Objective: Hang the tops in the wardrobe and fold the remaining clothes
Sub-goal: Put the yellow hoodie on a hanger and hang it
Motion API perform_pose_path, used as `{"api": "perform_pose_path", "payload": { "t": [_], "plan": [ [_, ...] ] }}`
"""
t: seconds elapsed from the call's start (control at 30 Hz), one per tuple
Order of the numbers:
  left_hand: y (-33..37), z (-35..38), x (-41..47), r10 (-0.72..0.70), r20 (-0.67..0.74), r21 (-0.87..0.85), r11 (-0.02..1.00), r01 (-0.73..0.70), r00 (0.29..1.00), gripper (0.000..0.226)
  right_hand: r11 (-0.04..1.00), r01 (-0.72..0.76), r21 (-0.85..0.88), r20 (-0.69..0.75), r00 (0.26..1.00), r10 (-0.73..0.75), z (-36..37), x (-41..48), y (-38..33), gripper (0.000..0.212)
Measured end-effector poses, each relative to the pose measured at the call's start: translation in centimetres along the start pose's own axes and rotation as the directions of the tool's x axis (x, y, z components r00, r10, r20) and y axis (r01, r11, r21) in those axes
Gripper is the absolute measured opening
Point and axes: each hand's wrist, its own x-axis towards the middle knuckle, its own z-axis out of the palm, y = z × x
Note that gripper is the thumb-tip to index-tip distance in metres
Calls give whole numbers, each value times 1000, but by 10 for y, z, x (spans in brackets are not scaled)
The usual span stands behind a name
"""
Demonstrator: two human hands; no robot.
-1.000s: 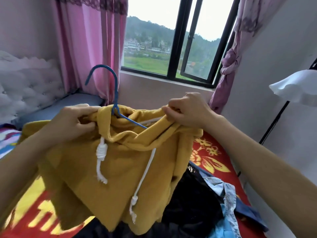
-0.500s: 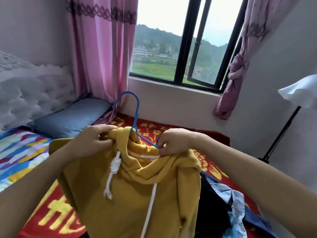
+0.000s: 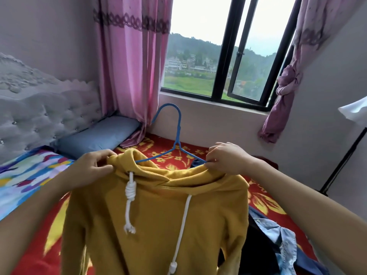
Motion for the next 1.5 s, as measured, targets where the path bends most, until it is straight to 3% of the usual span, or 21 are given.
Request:
{"api": "perform_pose_path", "payload": {
  "t": [0.17,0.3,0.5,0.7,0.83,0.93,1.03,1.2,1.37,1.5],
  "plan": [
    [-5,-19,-12,-21,-14,19,1000,22,1000,47,1000,1,2,-78,997,0,4,4,3,34],
    [-6,-24,-22,-38,8,24,999,38,999,52,994,1,108,-148,989,15,9,9,1,32],
    [-3,-31,-38,-89,-91,41,995,93,992,51,984,57,169,-238,971,-15,13,21,-12,29],
    [-11,-53,-83,-193,-147,26,980,199,970,42,972,178,156,-348,930,-115,19,46,-46,26],
    [-17,-71,-133,-297,-197,47,949,311,935,45,943,290,161,-338,914,-223,25,69,-84,25],
    [-12,-88,-181,-408,-272,-4,906,423,872,49,895,414,167,-343,875,-341,25,88,-124,24],
    [-5,-101,-236,-479,-400,-20,857,515,781,26,812,557,173,-399,794,-459,18,101,-172,24],
    [24,-111,-335,-549,-565,-27,758,652,616,36,679,718,151,-395,674,-625,6,111,-253,28],
    [66,-104,-429,-504,-765,-8,629,777,401,47,475,873,111,-486,465,-740,-10,100,-336,27],
    [86,-100,-471,-449,-852,-6,522,853,269,48,394,913,102,-483,392,-783,-17,83,-384,29]
  ]
}}
